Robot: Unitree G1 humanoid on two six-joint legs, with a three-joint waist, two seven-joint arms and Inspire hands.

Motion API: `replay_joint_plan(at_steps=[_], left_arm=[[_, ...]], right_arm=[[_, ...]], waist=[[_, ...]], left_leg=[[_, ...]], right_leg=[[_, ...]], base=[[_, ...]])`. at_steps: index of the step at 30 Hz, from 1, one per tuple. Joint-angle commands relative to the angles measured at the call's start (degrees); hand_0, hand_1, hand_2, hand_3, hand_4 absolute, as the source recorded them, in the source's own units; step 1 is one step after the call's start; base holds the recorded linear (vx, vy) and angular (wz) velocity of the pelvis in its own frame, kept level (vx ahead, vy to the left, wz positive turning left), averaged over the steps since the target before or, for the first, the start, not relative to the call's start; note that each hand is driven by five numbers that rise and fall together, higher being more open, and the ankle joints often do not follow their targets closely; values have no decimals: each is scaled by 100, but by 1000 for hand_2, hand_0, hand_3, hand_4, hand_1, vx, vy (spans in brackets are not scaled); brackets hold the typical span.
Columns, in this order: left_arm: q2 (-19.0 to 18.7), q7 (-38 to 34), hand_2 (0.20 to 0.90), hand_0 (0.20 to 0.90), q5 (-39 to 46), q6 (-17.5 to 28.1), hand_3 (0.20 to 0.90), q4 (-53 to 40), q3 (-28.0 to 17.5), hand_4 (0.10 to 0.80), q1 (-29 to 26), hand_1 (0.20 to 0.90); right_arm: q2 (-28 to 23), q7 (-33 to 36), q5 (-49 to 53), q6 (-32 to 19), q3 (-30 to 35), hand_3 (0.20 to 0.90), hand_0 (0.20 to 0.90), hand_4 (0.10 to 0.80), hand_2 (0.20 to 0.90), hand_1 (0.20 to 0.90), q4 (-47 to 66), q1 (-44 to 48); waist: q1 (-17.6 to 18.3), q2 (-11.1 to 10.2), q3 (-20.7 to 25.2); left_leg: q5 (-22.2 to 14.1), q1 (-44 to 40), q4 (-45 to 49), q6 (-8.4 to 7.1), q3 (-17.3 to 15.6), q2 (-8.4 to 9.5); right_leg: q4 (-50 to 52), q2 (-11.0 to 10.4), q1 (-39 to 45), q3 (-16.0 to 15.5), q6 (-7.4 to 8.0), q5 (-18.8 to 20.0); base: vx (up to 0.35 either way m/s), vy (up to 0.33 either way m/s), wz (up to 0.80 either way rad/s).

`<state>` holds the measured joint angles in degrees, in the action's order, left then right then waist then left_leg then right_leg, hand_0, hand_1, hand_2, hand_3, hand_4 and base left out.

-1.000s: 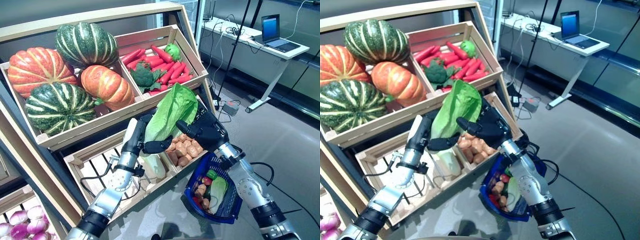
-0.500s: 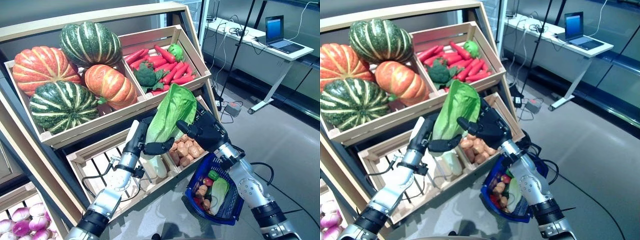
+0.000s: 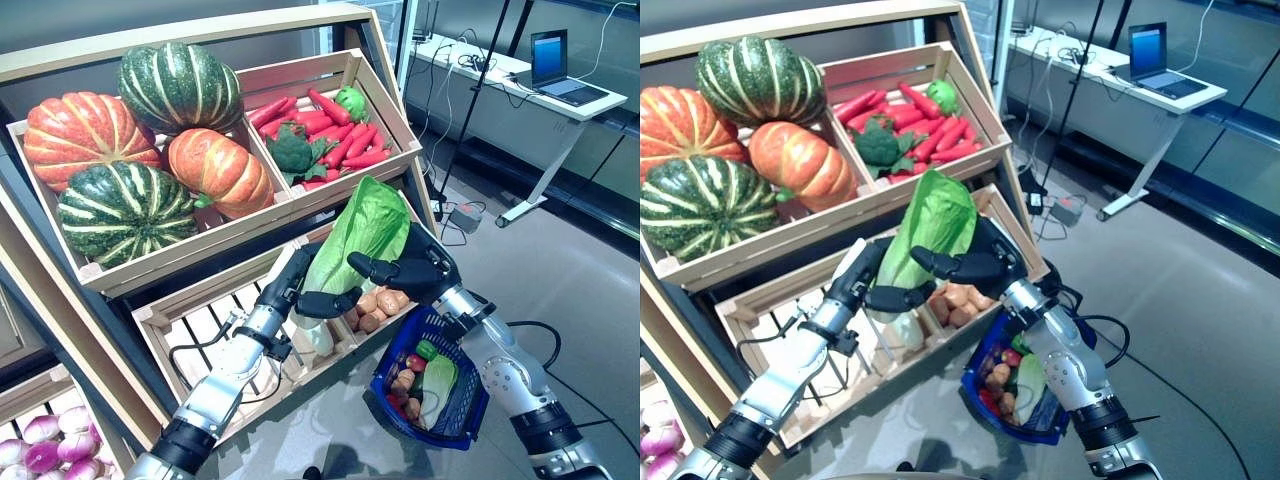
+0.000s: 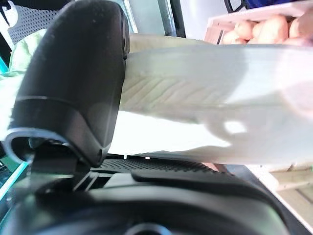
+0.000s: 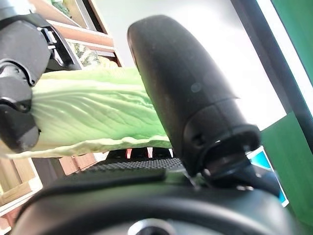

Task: Put vegetables into the basket

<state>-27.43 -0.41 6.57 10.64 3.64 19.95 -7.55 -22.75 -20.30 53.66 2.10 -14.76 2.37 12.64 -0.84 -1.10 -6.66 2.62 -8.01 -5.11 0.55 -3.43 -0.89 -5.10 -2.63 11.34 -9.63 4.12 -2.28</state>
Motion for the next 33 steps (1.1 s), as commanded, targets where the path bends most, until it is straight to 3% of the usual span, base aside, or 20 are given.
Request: replay_joint_plan(at_steps=[1,9,10,11,12,13,33], left_arm=[[207,505,300,300,-14,644,300,-806,727,400,-1230,300],[173,637,300,300,91,858,300,-879,864,400,-1122,300],[187,655,300,300,84,834,300,-896,890,400,-1135,300],[197,685,300,300,69,815,300,-907,911,400,-1144,300],[200,709,300,300,48,827,300,-893,940,400,-1154,300],[205,727,300,300,20,829,300,-892,966,400,-1159,300],[269,429,300,300,-44,746,300,-788,1079,400,-1153,300]], right_arm=[[341,-424,-80,-489,-318,900,900,800,900,900,880,777],[349,-412,85,-590,-373,900,900,800,900,900,796,739],[364,-411,164,-618,-376,839,839,759,839,839,800,739],[379,-422,243,-633,-374,691,691,660,691,691,805,742],[413,-433,338,-641,-360,429,429,486,429,429,801,759],[442,-438,444,-642,-347,300,300,400,300,300,802,773],[687,-435,577,-761,-304,300,300,400,300,300,856,768]], waist=[[80,-58,261],[44,-68,242],[45,-70,241],[44,-71,242],[44,-73,241],[44,-72,239],[41,-56,263]], left_leg=[[-804,-259,11,134,-89,46],[-812,-263,11,144,-90,46],[-813,-263,11,144,-90,45],[-816,-266,11,143,-94,44],[-816,-265,11,144,-90,44],[-816,-265,11,142,-90,43],[-809,-245,11,148,-102,40]], right_leg=[[10,49,-17,-14,-206,-83],[10,42,-7,-55,-204,-88],[10,42,-6,-60,-202,-87],[10,40,-2,-70,-201,-91],[10,43,-5,-70,-201,-89],[10,45,-6,-72,-199,-88],[10,44,-31,-70,-203,-84]], base=[[0,0,0],[0,0,0],[0,0,0],[0,0,0],[0,0,0],[0,0,0],[0,0,0]])
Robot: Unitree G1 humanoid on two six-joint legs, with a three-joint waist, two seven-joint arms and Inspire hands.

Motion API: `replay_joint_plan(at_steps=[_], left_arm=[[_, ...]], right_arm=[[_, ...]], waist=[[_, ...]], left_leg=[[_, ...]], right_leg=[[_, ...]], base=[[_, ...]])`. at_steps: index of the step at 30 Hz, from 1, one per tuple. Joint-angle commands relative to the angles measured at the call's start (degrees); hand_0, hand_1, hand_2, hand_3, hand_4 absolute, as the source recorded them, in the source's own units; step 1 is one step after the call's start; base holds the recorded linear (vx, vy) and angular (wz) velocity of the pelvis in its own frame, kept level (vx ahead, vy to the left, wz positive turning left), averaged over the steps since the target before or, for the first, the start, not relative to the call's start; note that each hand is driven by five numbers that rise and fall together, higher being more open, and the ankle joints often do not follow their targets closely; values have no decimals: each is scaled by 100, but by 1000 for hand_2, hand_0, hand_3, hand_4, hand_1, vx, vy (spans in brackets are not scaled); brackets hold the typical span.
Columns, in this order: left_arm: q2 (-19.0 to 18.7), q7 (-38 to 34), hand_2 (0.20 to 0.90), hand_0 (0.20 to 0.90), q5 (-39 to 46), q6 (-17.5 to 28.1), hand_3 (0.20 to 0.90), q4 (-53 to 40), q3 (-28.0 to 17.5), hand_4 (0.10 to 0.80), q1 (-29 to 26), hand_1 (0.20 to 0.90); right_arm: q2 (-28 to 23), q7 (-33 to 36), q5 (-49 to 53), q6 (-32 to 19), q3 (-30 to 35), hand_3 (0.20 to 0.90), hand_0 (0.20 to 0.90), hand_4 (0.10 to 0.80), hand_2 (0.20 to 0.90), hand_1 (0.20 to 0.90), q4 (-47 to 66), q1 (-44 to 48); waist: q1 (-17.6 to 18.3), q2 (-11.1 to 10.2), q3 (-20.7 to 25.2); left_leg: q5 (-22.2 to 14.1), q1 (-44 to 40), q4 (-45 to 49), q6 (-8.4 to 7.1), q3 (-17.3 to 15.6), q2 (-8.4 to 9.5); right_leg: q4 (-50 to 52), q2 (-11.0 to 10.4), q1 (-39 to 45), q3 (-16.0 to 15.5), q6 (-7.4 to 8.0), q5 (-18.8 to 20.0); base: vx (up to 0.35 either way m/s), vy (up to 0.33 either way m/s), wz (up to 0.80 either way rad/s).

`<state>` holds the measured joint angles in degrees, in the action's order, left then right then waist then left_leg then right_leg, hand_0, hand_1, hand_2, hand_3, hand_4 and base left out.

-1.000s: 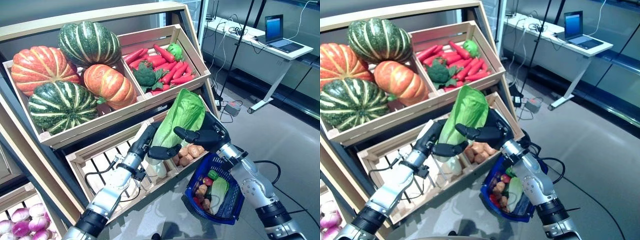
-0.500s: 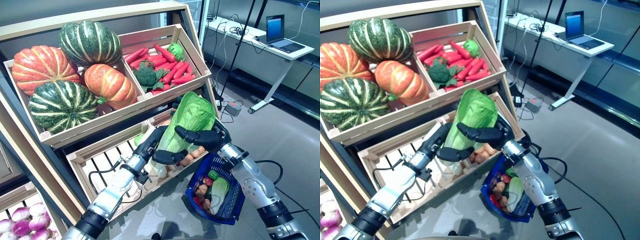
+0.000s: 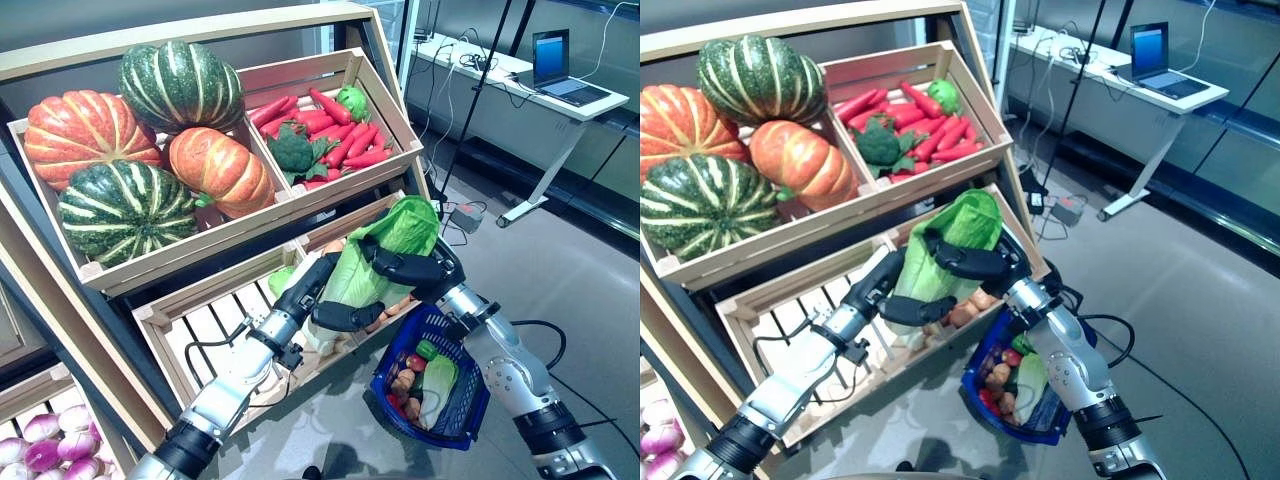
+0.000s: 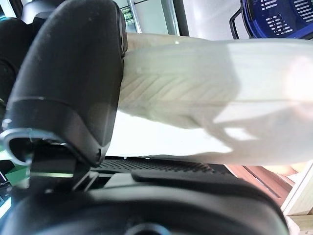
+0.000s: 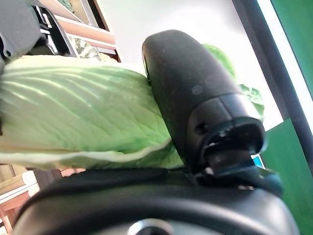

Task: Put vegetables into the basket

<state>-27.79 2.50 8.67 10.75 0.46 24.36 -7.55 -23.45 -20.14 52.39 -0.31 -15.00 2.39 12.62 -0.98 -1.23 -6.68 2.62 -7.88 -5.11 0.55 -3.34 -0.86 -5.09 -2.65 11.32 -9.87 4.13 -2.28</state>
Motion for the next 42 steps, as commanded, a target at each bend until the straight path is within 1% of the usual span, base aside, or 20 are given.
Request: replay_joint_plan(at_steps=[1,2,3,6,9,16,21,23,27,30,35,39,42], left_arm=[[314,93,300,300,-250,715,300,-451,634,400,-1153,300],[324,65,366,366,-242,676,366,-441,625,444,-1153,366],[334,21,900,900,-230,608,900,-415,598,800,-1134,900],[367,-47,900,900,-132,388,900,-279,541,800,-1066,900],[373,-143,900,900,-79,336,900,-68,462,800,-1005,900],[297,-379,900,900,-440,306,900,321,243,800,-800,900],[189,-582,900,900,-600,263,900,788,15,800,-603,900],[152,-621,900,900,-707,313,900,1000,-81,800,-527,900],[92,-628,900,900,-861,222,900,1392,-232,800,-267,900],[89,-667,900,900,-898,245,900,1695,-307,800,-103,900],[89,-741,900,900,-799,245,900,2015,-434,800,61,900],[109,-768,900,900,-704,261,900,2221,-550,800,133,900],[145,-636,900,900,-348,232,900,2282,-654,800,207,900]], right_arm=[[766,-450,690,-518,-280,300,300,400,300,300,854,770],[770,-433,686,-502,-273,300,300,400,300,300,868,776],[773,-416,666,-502,-266,300,300,400,300,300,868,774],[780,-386,609,-506,-223,300,300,400,300,300,853,754],[739,-350,601,-530,-151,300,300,400,300,300,829,745],[559,-372,559,-585,209,300,300,400,300,300,783,625],[390,-438,426,-642,505,300,300,400,300,300,739,532],[300,-454,391,-644,640,300,300,400,300,300,710,499],[146,-451,268,-682,955,300,300,400,300,300,601,275],[13,-478,291,-699,1153,300,300,400,300,300,516,142],[-108,-446,92,-804,1309,300,300,400,300,300,394,-43],[-308,-263,-199,-1012,1443,300,300,400,300,300,214,-159],[-424,-76,-340,-1171,1579,300,300,400,300,300,103,-247]], waist=[[57,-43,264],[60,-43,264],[57,-42,269],[58,-39,274],[62,-41,277],[91,-43,285],[122,-39,286],[132,-41,283],[159,-38,285],[182,-44,262],[211,-44,227],[242,-56,201],[263,-60,186]], left_leg=[[-808,-255,11,148,-114,38],[-809,-256,11,147,-115,37],[-814,-259,11,147,-108,38],[-816,-260,11,148,-108,37],[-818,-269,11,148,-125,30],[-817,-272,11,139,-162,10],[-814,-276,11,136,-206,-5],[-810,-278,11,134,-227,-11],[-798,-274,11,129,-265,-25],[-792,-271,11,127,-295,-36],[-788,-277,11,125,-332,-46],[-782,-276,11,118,-367,-61],[-779,-280,11,110,-388,-69]], right_leg=[[9,44,-31,-45,-205,-84],[9,44,-32,-43,-205,-82],[9,46,-32,-44,-205,-84],[9,50,-32,-35,-208,-84],[9,54,-28,-37,-215,-89],[9,63,-40,-13,-218,-84],[9,69,-58,20,-221,-70],[9,69,-60,27,-223,-65],[9,71,-77,50,-219,-48],[9,73,-88,70,-216,-39],[9,78,-98,101,-211,-29],[9,82,-106,122,-208,-21],[9,86,-110,136,-205,-9]], base=[[0,0,0],[0,0,0],[0,0,0],[0,0,0],[0,0,0],[0,0,0],[0,0,0],[0,0,0],[0,0,0],[-8,-7,-2],[-9,-11,-9],[-1,-4,-1],[0,0,0]])
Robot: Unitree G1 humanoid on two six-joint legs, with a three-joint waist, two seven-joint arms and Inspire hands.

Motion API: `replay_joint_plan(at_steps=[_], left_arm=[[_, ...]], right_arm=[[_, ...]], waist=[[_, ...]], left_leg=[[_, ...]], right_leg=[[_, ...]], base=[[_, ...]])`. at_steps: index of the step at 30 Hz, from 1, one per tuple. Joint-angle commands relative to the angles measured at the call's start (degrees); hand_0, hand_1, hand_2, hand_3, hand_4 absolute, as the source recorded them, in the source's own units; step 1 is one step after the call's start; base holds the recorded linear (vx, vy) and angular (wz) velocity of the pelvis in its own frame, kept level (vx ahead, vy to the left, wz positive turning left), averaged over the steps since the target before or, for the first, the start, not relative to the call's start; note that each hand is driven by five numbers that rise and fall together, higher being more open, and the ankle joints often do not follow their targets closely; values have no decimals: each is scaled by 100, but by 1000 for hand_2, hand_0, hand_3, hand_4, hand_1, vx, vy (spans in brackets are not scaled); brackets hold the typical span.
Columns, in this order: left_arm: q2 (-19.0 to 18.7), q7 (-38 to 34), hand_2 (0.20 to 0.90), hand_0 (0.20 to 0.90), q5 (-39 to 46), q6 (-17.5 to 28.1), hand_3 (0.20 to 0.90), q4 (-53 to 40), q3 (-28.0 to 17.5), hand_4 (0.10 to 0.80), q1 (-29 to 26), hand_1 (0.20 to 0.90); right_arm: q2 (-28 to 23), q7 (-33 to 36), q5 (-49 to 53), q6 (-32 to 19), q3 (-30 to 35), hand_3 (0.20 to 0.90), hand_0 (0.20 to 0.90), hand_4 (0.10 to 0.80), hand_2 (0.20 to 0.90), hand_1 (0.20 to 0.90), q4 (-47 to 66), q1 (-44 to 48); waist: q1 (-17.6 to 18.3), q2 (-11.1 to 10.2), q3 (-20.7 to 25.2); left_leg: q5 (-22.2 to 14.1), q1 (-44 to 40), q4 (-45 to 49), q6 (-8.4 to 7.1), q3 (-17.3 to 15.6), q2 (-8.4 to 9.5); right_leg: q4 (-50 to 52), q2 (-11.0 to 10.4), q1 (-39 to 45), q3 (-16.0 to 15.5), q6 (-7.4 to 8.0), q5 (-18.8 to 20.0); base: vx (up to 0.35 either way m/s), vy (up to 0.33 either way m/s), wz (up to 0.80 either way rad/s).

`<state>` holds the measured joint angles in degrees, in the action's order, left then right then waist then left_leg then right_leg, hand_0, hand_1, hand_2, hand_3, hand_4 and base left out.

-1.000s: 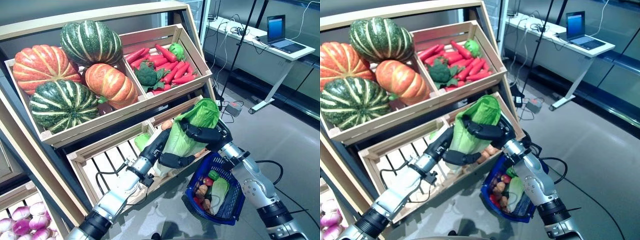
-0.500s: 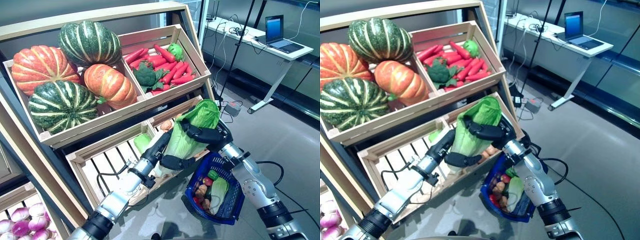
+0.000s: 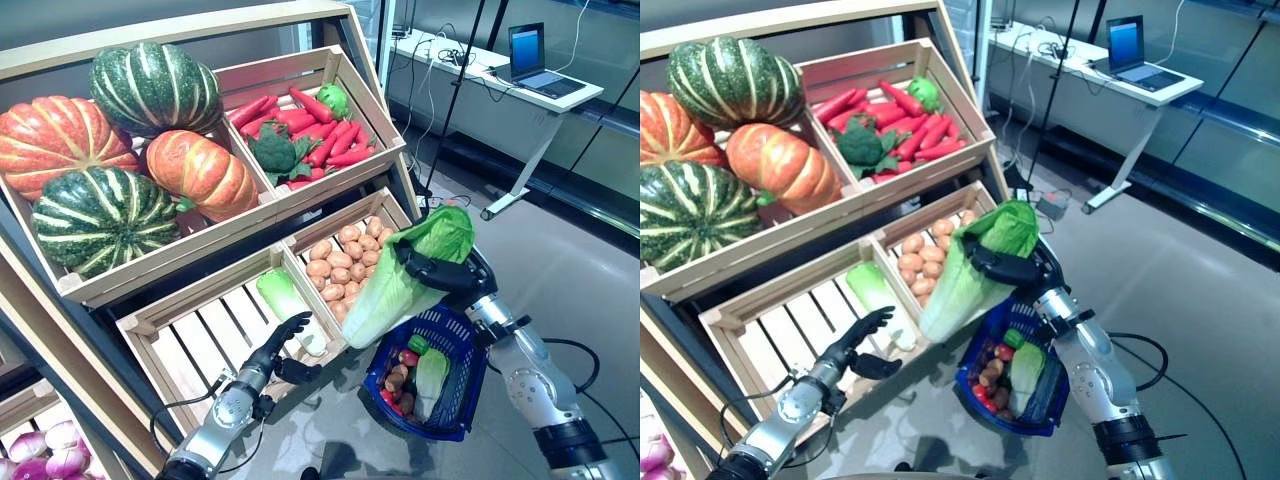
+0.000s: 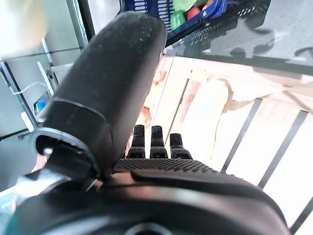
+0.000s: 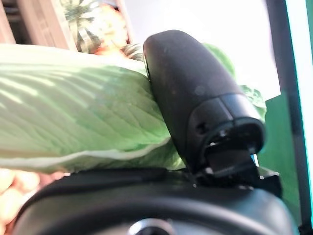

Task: Put vegetables into the basket

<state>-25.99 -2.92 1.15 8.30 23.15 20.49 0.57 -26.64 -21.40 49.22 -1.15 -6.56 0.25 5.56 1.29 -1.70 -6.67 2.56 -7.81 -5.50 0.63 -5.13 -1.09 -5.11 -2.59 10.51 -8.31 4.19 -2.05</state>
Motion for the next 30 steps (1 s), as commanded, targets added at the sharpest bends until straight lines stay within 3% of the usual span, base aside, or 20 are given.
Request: replay_joint_plan(at_steps=[1,9,16,30], left_arm=[[-8,-39,900,900,493,472,900,21,-322,800,-565,900],[69,-126,900,900,507,485,900,207,-491,800,-412,900],[7,-157,900,900,498,528,900,201,-613,800,-267,900],[-154,-557,900,900,886,542,900,-104,-508,800,-364,900]], right_arm=[[-136,95,-79,-1147,801,300,300,400,300,300,282,427],[-329,600,-455,-1305,1063,300,300,400,300,300,-98,293],[-468,1195,-972,-1152,1239,300,300,400,300,300,-820,177],[-865,3266,-1342,-1107,1251,300,300,400,300,300,-2652,932]], waist=[[44,-13,178],[68,-16,119],[52,-25,98],[-191,20,-258]], left_leg=[[-774,-287,50,102,-218,-48],[-772,-292,50,97,-265,-65],[-780,-296,50,87,-277,-84],[-671,-35,50,43,-186,-129]], right_leg=[[11,81,-32,-14,-211,-30],[11,90,-42,12,-214,-18],[11,103,-40,-3,-218,-25],[11,146,-253,-48,-291,48]], base=[[4,-9,-3],[1,-5,-1],[25,-19,0],[30,-52,-2]])
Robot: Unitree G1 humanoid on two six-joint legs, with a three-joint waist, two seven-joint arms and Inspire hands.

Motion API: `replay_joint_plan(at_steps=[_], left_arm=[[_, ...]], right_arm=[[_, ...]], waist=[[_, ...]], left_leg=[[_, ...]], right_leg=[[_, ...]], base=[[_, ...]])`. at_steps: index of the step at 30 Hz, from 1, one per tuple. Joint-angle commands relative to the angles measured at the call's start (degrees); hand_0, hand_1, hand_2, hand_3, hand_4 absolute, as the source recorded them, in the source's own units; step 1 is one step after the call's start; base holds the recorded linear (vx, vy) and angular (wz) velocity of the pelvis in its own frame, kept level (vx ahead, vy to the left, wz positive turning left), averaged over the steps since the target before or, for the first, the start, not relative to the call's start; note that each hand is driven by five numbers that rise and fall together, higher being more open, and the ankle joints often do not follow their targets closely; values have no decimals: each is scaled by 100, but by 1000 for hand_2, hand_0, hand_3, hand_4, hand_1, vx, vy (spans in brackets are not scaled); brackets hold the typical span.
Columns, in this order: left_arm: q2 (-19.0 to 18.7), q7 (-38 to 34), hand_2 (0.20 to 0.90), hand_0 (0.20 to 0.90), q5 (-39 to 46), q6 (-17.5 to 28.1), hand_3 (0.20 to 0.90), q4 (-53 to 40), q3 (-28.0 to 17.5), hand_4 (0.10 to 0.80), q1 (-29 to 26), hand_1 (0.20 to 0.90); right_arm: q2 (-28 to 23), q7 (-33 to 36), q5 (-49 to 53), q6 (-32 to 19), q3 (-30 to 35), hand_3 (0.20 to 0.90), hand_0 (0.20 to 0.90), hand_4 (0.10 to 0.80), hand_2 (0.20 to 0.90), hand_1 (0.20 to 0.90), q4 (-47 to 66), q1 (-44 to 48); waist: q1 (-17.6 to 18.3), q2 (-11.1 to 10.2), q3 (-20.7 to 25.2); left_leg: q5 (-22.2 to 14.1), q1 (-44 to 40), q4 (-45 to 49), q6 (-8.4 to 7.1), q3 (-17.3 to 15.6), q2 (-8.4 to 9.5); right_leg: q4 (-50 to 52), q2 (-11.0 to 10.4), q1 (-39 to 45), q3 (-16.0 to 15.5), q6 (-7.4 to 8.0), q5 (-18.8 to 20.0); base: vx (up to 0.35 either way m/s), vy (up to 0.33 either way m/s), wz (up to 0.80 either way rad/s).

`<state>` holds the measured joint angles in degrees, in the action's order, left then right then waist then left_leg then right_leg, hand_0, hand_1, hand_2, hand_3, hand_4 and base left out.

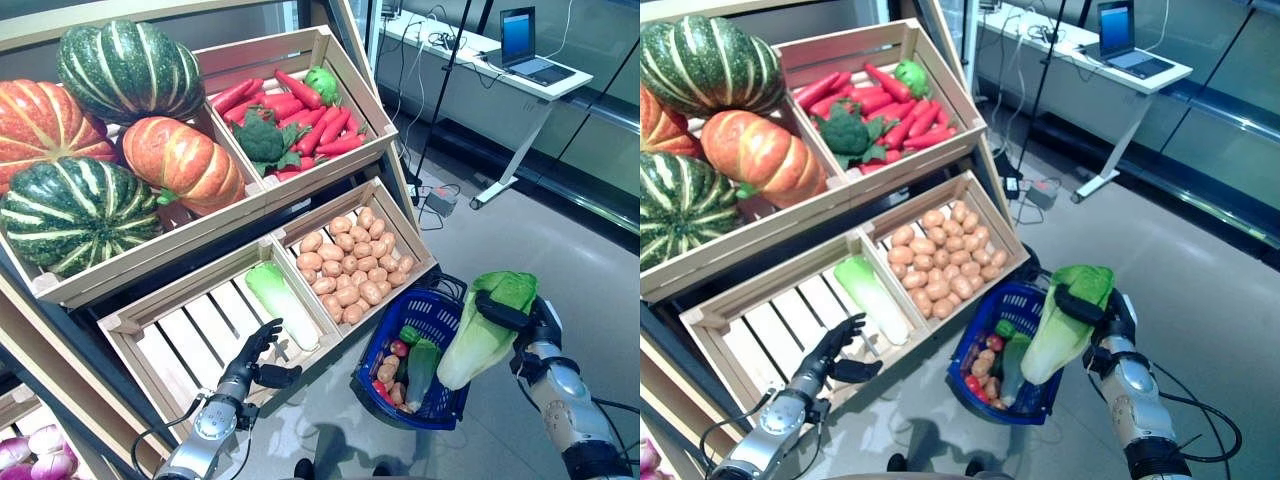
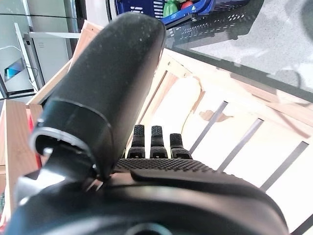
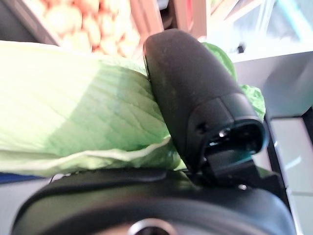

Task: Put vegetables into the basket

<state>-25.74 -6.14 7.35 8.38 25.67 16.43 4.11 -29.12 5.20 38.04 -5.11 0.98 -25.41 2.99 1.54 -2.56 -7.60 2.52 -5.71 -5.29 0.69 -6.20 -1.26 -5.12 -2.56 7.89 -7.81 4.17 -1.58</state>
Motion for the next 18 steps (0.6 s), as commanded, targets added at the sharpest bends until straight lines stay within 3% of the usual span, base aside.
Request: replay_joint_plan(at_steps=[1,8,15,18], left_arm=[[-181,-239,900,900,282,537,900,-374,-89,800,-728,900],[-306,-272,900,900,518,661,900,-581,132,800,-1113,900],[-393,-633,900,900,793,977,900,-650,318,800,-1749,900],[-379,-725,900,900,746,1054,900,-732,381,800,-1792,900]], right_arm=[[-618,653,-222,-725,483,300,300,400,300,300,-146,1229],[-690,1171,-94,-949,254,300,300,400,300,300,-788,1950],[-1216,1561,103,-1023,96,300,300,400,300,300,-1464,2968],[-1303,1578,145,-1035,39,300,300,400,300,300,-1662,3176]], waist=[[-227,107,-179],[-391,141,-622],[-438,347,-1538],[-433,427,-1659]], left_leg=[[-663,-236,29,37,-72,-112],[-572,114,253,19,78,-80],[-972,1649,2221,-59,323,23],[-1118,2016,2694,-47,344,41]], right_leg=[[12,143,6,-108,-296,1],[263,119,-235,-310,-409,-63],[1757,-27,-1352,-593,-646,-534],[2207,-92,-1673,-678,-721,-698]], base=[[21,-45,-2],[-56,-57,10],[-214,-72,22],[-113,-32,8]])
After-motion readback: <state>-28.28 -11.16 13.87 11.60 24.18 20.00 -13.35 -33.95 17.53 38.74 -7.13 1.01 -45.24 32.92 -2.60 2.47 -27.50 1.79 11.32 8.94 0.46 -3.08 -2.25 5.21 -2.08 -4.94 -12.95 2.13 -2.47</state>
